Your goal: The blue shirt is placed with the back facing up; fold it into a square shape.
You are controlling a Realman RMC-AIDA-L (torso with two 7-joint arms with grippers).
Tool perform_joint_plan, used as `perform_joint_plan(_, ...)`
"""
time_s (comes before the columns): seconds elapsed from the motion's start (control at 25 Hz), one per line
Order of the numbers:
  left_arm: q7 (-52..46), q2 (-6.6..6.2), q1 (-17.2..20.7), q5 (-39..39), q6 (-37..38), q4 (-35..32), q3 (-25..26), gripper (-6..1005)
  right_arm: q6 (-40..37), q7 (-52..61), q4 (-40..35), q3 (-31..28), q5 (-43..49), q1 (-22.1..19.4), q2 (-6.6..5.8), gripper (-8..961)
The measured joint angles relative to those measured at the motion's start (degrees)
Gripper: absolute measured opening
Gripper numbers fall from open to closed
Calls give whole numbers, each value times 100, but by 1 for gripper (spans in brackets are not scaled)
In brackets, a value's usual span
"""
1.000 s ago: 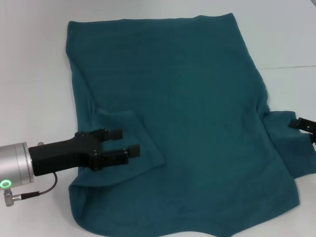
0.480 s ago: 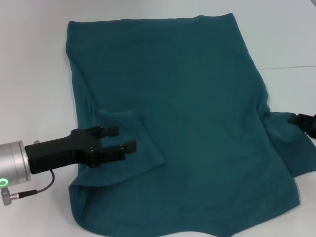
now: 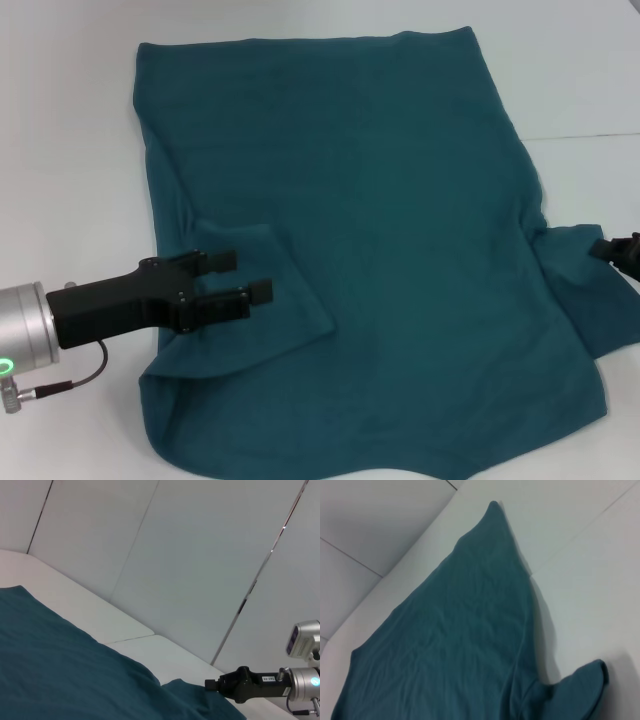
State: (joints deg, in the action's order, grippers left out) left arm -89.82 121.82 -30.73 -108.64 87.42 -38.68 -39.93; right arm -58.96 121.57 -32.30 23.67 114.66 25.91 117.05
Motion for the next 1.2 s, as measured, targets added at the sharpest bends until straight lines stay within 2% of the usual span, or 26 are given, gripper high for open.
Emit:
perform_joint_plan(0.04, 0, 0, -1, 0, -5, 0, 1, 879, 5, -45, 31, -3, -89, -1, 1, 39)
perform_joint_plan(0.28, 0, 0, -3, 17, -7, 0, 11, 878, 137, -272, 55, -18, -390, -23, 11, 0)
perform_joint_plan(0.72, -16, -2, 3, 17, -7, 15, 63, 877, 717, -1100, 192, -10, -1162, 131, -18, -1)
perform_joint_plan(1.2, -125, -9, -20, 22, -24, 1, 65, 876, 1061, -1378, 197, 23, -1181, 434, -102, 0)
